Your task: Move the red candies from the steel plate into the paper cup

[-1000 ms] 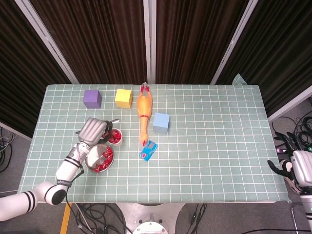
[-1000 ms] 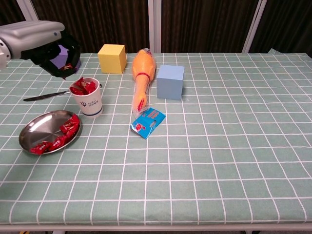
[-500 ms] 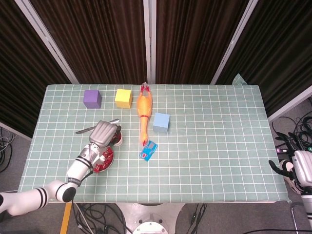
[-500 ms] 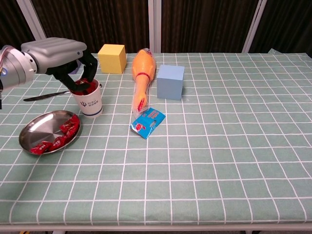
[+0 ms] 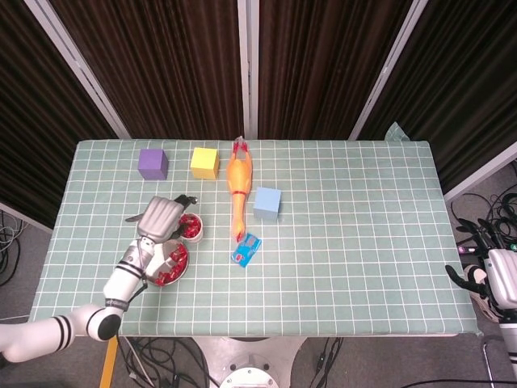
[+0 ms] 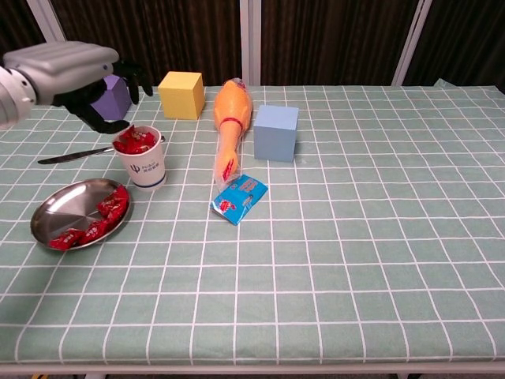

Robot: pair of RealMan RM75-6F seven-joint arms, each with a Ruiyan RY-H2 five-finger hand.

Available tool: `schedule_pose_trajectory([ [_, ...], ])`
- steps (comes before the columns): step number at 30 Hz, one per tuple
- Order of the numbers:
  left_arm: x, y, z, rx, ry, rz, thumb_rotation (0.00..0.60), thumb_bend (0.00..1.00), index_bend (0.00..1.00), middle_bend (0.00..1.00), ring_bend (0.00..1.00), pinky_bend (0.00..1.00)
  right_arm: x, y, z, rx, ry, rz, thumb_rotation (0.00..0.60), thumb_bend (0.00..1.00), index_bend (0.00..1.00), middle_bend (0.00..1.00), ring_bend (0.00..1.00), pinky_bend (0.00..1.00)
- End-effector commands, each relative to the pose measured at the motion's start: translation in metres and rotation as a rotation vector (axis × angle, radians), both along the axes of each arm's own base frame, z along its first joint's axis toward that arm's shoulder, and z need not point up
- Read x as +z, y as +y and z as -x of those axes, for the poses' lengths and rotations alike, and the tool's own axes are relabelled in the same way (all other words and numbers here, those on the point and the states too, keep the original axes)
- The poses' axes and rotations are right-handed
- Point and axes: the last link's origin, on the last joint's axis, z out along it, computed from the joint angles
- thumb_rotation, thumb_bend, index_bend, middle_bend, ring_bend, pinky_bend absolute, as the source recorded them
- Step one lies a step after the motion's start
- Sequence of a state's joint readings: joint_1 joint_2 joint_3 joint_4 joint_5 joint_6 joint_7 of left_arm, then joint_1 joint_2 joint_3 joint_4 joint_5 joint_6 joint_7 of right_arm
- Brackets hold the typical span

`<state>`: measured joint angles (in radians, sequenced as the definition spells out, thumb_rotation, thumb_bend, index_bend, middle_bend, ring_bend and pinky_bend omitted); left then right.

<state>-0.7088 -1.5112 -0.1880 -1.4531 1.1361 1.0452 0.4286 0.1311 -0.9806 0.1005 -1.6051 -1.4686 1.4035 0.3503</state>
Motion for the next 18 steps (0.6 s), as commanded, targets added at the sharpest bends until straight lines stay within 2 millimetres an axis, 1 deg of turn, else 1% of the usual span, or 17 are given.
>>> schedule_pose_trajectory([
  [1,0.041,-0.011,0.023,0.048,-0.077,-0.120,0.600,0.35,0.33,0.43,0.77,0.97,0.001,0.000,0.000,0.003,0.006,0.005,0.600,0.19,0.12,0.24,0.07,0.43],
  [3,0.064,-0.019,0.042,0.085,-0.099,-0.183,0.600,0.35,0.33,0.43,0.70,0.95,0.002,0.000,0.000,0.004,0.014,0.007,0.600,0.20,0.12,0.23,0.06,0.40],
  [5,0.081,-0.028,0.060,0.115,-0.102,-0.234,0.600,0.34,0.33,0.43,0.62,0.88,0.001,0.000,0.001,0.003,0.018,0.005,0.600,0.20,0.12,0.21,0.04,0.34],
  [6,0.091,-0.034,0.071,0.133,-0.101,-0.260,0.600,0.34,0.33,0.43,0.56,0.81,0.001,-0.001,0.001,0.003,0.020,0.005,0.600,0.20,0.12,0.20,0.02,0.29],
  [7,0.098,-0.039,0.078,0.144,-0.099,-0.272,0.600,0.34,0.33,0.43,0.49,0.71,0.000,-0.001,0.002,0.004,0.020,0.005,0.600,0.20,0.12,0.19,0.01,0.26],
  [8,0.105,-0.045,0.086,0.154,-0.095,-0.288,0.600,0.34,0.33,0.42,0.46,0.67,-0.001,-0.001,0.002,0.004,0.020,0.004,0.600,0.20,0.12,0.18,0.00,0.23],
  [9,0.114,-0.052,0.096,0.165,-0.085,-0.313,0.600,0.34,0.33,0.42,0.42,0.60,-0.001,-0.001,0.003,0.005,0.021,0.003,0.600,0.20,0.12,0.18,0.00,0.20],
  [10,0.120,-0.058,0.102,0.171,-0.072,-0.329,0.600,0.34,0.33,0.41,0.38,0.53,-0.002,0.000,0.004,0.006,0.023,0.002,0.600,0.20,0.12,0.17,0.00,0.19],
  [13,0.135,-0.079,0.125,0.206,-0.020,-0.369,0.600,0.34,0.33,0.36,0.29,0.41,-0.003,0.000,0.007,0.001,0.034,0.004,0.600,0.20,0.12,0.16,0.00,0.18],
  [15,0.141,-0.095,0.137,0.236,0.012,-0.370,0.600,0.34,0.32,0.32,0.25,0.35,-0.003,0.001,0.009,-0.007,0.056,0.017,0.600,0.20,0.12,0.15,0.00,0.16],
  [18,0.145,-0.118,0.148,0.262,0.045,-0.363,0.600,0.33,0.31,0.29,0.22,0.31,-0.005,0.003,0.010,-0.016,0.061,0.028,0.600,0.20,0.10,0.12,0.00,0.12],
])
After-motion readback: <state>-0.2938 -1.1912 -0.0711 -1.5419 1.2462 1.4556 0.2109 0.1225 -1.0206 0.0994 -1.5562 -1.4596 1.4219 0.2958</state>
